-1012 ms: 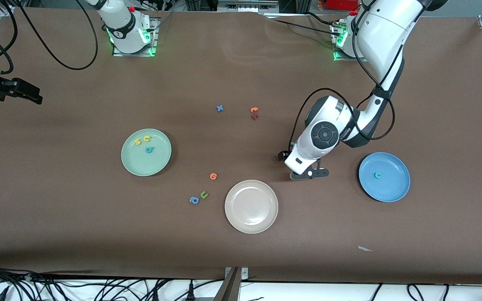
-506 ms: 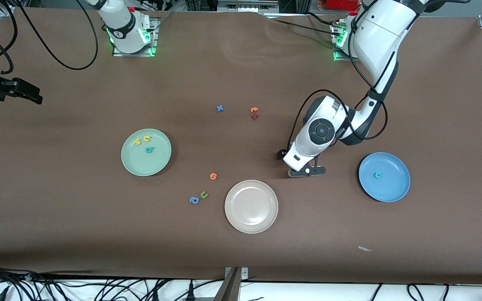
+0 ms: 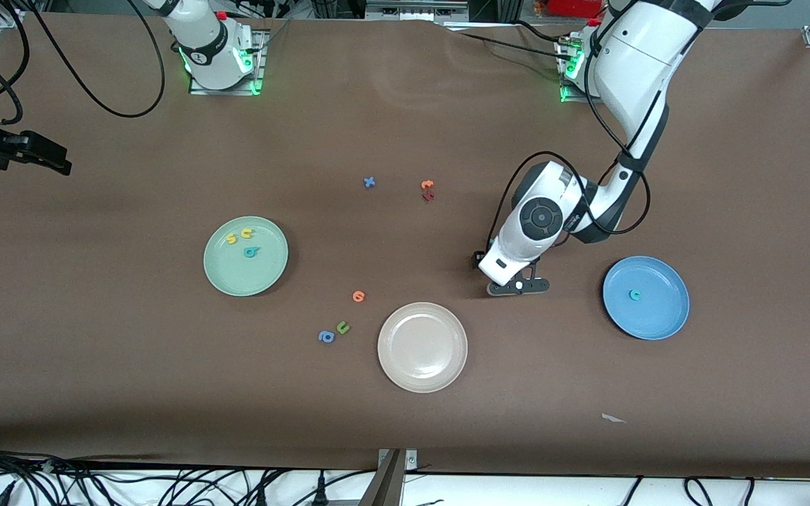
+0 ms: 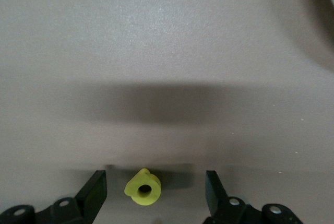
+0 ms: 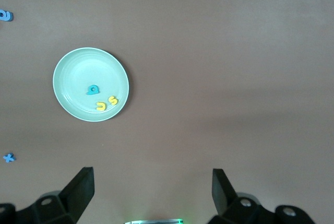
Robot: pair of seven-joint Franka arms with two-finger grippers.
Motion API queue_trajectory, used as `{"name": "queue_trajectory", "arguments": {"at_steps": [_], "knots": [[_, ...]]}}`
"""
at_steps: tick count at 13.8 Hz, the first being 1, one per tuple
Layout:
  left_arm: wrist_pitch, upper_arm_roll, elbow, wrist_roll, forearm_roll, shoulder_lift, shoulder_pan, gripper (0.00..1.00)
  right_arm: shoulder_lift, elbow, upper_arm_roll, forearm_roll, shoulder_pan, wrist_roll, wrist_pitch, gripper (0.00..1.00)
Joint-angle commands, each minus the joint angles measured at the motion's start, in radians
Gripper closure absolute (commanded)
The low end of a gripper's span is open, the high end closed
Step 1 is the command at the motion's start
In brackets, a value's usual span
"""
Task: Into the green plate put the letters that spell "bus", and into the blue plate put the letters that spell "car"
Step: 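Lower and close the left gripper on the yellow letter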
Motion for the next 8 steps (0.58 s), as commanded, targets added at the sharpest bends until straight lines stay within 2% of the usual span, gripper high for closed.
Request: {"name": "queue_trajectory", "arguments": {"at_steps": [1, 3, 8], "knots": [[0.017, 0.010, -0.023, -0.010, 0.024, -0.010, -0.010, 0.29, 0.002, 0.018, 0.006, -0.005, -0.006, -0.014, -0.018, 0.00], [0.026, 0.010, -0.029, -0.010, 0.024, -0.010, -0.010, 0.37, 0.002, 0.018, 0.006, -0.005, -0.006, -0.014, -0.019, 0.00], [0.060, 0.010, -0.051, -0.010, 0.024, -0.010, -0.008, 0.67, 0.002, 0.018, 0.006, -0.005, -0.006, -0.014, -0.018, 0.00]]}}
